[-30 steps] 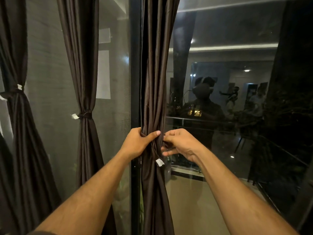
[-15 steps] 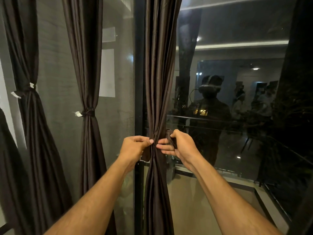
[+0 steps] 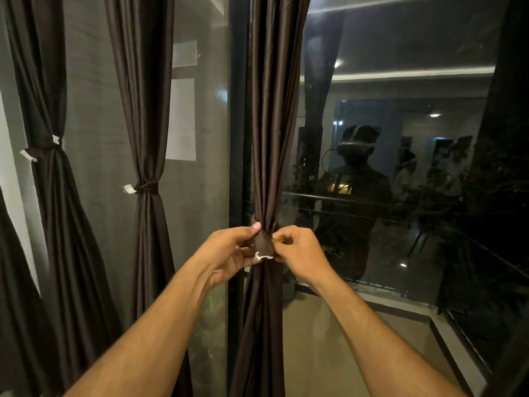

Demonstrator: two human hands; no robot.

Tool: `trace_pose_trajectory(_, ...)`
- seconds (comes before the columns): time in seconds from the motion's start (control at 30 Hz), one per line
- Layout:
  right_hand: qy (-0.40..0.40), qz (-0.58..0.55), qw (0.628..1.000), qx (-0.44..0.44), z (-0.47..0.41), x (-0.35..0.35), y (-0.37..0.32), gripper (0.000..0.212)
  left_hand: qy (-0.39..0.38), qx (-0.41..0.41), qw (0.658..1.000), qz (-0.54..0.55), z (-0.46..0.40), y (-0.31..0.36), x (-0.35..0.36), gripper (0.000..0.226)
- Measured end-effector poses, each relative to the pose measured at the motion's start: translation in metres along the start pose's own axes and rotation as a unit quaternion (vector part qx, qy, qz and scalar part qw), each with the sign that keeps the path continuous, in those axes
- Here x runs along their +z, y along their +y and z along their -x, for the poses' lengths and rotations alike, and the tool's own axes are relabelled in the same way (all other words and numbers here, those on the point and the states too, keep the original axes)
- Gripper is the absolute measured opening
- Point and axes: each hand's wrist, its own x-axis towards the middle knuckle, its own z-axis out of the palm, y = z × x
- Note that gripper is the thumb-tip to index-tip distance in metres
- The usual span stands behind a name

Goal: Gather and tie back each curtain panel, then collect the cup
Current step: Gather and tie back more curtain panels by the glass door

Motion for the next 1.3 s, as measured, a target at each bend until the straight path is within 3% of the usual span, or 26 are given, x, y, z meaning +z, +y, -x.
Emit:
trace_pose_trajectory(0.1, -0.039, 0.006, 0.999, 0.006, 0.0, 0.0, -0.003, 0.02, 0.012, 0.049, 0.997, -0.059, -0.001, -0.004, 0.004, 0.012)
trace_pose_trajectory(0.2, -0.076, -0.041, 0.994, 0.066, 0.003, -0.001, -0.008, 0.025, 0.049, 0.123, 0.986, -0.099, 0.0, -0.009, 0.011, 0.016)
trace_pose_trajectory(0.3, -0.114, -0.181, 0.969, 0.127, 0.006, -0.002, -0.011, 0.04, 0.098, 0.177, 0.968, -0.151, 0.0, -0.013, 0.012, 0.017)
trace_pose_trajectory(0.37, -0.109, -0.255, 0.947, 0.163, 0.006, -0.004, -0.014, 0.039, 0.08, 0.176, 0.965, -0.176, 0.002, -0.014, 0.01, 0.011)
trace_pose_trajectory(0.47, -0.074, -0.169, 0.969, 0.163, 0.004, -0.003, -0.014, 0.024, 0.043, 0.175, 0.96, -0.216, 0.006, -0.012, 0.007, 0.018)
trace_pose_trajectory(0.6, -0.054, -0.061, 0.987, 0.136, 0.003, -0.004, -0.016, 0.013, 0.083, 0.16, 0.948, -0.262, 0.004, -0.003, 0.003, 0.025)
trace_pose_trajectory(0.7, -0.016, -0.015, 0.996, 0.087, 0.008, 0.001, -0.018, 0.009, 0.108, 0.153, 0.927, -0.324, 0.0, 0.003, 0.002, 0.022)
trace_pose_trajectory(0.8, -0.034, -0.004, 0.998, 0.059, 0.012, 0.009, -0.015, 0.009, 0.1, 0.136, 0.9, -0.403, -0.001, 0.007, 0.004, 0.014)
trace_pose_trajectory(0.87, -0.033, 0.007, 0.998, 0.058, 0.012, 0.013, -0.013, 0.007, 0.103, 0.12, 0.907, -0.39, 0.0, 0.008, 0.007, 0.021)
trace_pose_trajectory(1.03, -0.027, -0.004, 0.998, 0.065, 0.012, 0.018, -0.017, 0.008, 0.105, 0.095, 0.965, -0.22, 0.004, -0.001, 0.011, 0.052)
trace_pose_trajectory(1.3, 0.032, 0.029, 0.996, 0.082, 0.001, 0.029, -0.013, 0.014, 0.109, 0.116, 0.966, -0.203, 0.005, 0.005, 0.007, 0.031)
